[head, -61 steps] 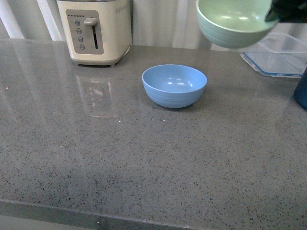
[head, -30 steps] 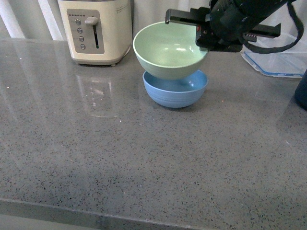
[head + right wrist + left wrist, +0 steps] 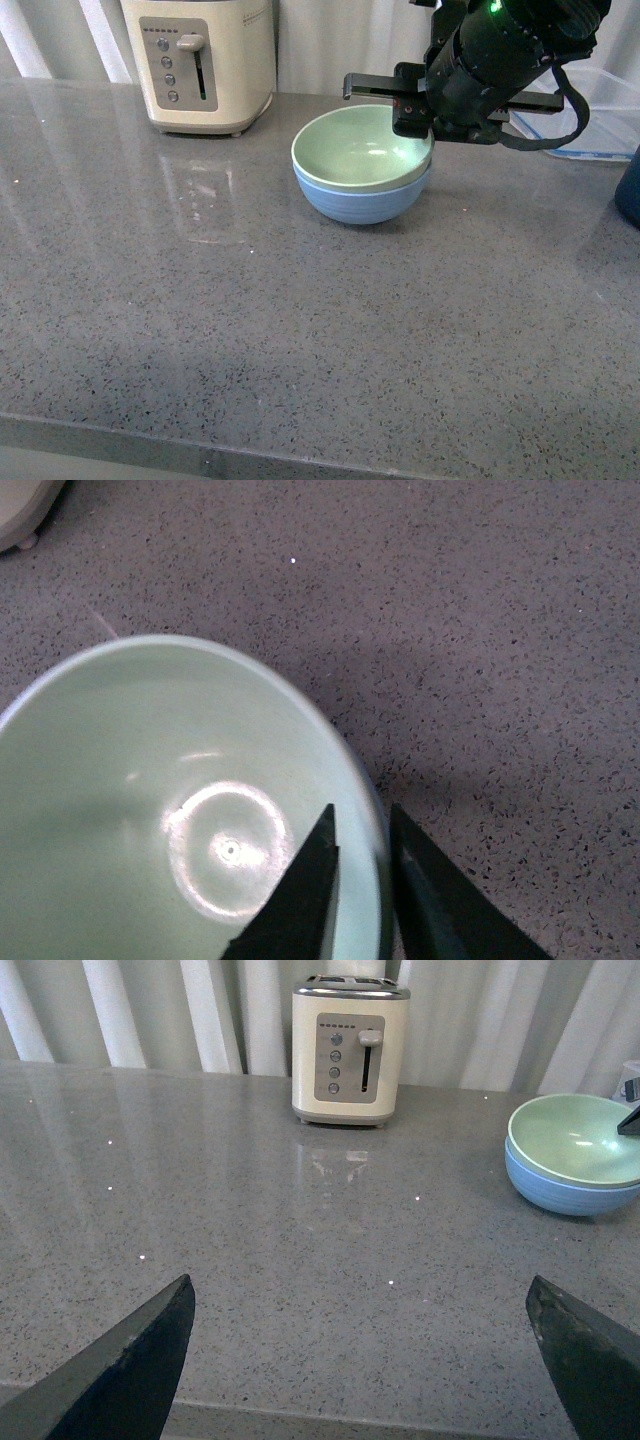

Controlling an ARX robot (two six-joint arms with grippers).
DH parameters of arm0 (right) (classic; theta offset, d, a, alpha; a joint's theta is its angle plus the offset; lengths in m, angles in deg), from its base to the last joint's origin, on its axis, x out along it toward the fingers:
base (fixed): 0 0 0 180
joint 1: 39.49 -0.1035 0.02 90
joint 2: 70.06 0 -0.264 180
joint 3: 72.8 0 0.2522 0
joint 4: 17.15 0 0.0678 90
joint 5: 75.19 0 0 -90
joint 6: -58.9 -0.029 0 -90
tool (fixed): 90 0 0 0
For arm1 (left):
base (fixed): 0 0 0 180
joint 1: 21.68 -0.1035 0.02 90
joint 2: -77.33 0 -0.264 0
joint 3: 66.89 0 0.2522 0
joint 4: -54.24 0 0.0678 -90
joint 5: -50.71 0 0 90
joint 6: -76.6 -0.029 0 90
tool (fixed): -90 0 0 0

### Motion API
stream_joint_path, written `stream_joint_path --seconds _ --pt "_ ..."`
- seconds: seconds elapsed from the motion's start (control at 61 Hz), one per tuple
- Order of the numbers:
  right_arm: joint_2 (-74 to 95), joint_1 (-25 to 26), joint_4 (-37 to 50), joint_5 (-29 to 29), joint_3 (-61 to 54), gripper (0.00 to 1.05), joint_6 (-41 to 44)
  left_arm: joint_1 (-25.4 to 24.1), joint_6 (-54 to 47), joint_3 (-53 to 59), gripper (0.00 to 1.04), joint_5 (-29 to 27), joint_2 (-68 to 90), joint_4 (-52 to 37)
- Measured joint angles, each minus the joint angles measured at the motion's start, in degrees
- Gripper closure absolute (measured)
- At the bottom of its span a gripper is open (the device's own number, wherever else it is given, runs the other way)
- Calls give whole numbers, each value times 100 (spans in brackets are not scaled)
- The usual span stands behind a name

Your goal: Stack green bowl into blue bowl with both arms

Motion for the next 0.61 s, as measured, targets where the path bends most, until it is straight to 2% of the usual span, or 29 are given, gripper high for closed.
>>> stream_joint_path --seconds 0.246,0.311,0.393,0.459,0.492,0.525,0.557,0.607 --pt "-730 157 468 -551 -428 47 -136 0 0 0 7 0 0 0" --pt "-1217 262 1180 -802 -892 36 -166 0 0 0 7 2 0 0" --pt "-2028 511 2507 -1353 -1766 22 -269 0 0 0 7 0 0 0" --pt "-2675 734 3510 -1414 -2540 12 -247 0 0 0 7 2 0 0" --pt "-2957 778 3928 -1132 -2933 12 -68 0 0 0 7 -2 0 0" --pt "-3276 844 4280 -498 -3407 19 289 0 0 0 7 -4 0 0" --pt "-3464 901 4452 -138 -3731 24 566 0 0 0 7 -2 0 0" --pt "-3672 990 4645 46 -4236 33 916 0 0 0 7 2 0 0"
